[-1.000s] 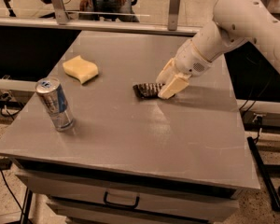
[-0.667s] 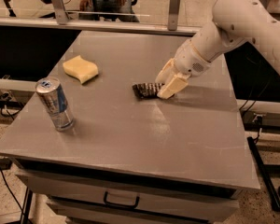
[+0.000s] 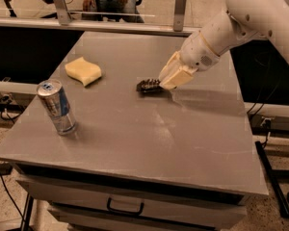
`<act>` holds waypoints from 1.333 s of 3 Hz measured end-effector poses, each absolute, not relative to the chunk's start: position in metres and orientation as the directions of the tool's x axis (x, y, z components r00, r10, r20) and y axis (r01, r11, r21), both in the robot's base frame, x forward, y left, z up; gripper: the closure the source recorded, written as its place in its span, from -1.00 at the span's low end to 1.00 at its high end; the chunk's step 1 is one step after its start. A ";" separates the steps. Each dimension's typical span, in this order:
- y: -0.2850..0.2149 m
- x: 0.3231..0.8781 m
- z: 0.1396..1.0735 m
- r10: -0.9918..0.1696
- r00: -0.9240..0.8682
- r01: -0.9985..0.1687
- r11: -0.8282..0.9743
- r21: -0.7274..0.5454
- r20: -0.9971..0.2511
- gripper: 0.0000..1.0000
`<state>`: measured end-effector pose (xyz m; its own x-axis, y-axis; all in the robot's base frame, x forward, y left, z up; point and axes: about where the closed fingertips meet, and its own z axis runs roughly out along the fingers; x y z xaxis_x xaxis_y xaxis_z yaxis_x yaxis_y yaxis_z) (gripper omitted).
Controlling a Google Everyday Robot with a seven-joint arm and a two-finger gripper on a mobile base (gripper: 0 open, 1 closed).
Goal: Move rxbar chocolate near sponge
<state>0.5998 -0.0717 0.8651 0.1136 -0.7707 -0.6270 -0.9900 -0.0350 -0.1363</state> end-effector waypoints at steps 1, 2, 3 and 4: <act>-0.067 0.601 0.910 -0.757 0.160 -0.975 -0.022 -0.220 -0.633 1.00; -0.064 0.602 0.956 -0.757 0.210 -0.950 -0.009 -0.311 -0.619 1.00; -0.057 0.610 0.981 -0.755 0.254 -0.927 -0.013 -0.374 -0.604 1.00; -0.043 0.631 0.985 -0.759 0.296 -0.914 -0.047 -0.404 -0.580 1.00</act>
Offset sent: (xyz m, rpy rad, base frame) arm 0.0026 0.0061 0.1518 0.0293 -0.3029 -0.0422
